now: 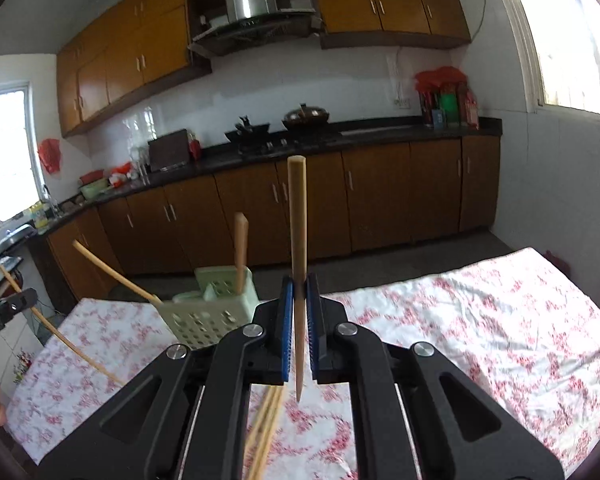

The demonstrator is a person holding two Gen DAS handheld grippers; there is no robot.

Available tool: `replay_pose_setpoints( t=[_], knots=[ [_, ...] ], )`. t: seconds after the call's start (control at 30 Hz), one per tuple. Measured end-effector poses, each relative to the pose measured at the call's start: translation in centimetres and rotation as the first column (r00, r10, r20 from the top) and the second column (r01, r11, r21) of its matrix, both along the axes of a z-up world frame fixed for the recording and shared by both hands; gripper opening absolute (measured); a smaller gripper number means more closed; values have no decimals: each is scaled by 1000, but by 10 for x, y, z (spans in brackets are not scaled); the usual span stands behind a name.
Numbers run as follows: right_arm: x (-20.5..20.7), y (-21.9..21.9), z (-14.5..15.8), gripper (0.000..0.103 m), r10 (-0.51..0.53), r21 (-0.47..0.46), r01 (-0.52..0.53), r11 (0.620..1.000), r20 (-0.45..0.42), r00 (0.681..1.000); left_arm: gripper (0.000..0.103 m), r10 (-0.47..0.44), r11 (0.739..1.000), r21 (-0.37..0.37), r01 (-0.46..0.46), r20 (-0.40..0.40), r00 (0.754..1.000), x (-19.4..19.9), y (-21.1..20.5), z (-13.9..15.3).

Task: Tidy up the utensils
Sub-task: 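Raise the left tool's chopstick over the holder while the right tool carries its chopstick there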

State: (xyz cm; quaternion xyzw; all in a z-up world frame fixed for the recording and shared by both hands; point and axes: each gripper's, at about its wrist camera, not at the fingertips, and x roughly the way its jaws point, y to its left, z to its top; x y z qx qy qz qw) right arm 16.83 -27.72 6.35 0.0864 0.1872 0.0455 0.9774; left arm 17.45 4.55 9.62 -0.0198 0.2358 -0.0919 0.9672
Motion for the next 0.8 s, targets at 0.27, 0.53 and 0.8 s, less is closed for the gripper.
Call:
replay_pose_setpoints(
  t=[0.27, 0.53, 0.8],
  knots=[
    [-10, 24, 54, 8, 82, 56, -94, 994, 180, 980, 8, -34, 998, -54, 42, 143, 989, 3, -35, 48],
    [16, 41, 63, 8, 66, 41, -80, 996, 279, 958, 8, 72, 994, -99, -43, 312, 947, 36, -63, 75],
    [45, 44, 50, 8, 53, 51, -67, 996, 243, 969, 8, 136, 976, -204, -75, 305, 942, 70, -60, 77]
  ],
)
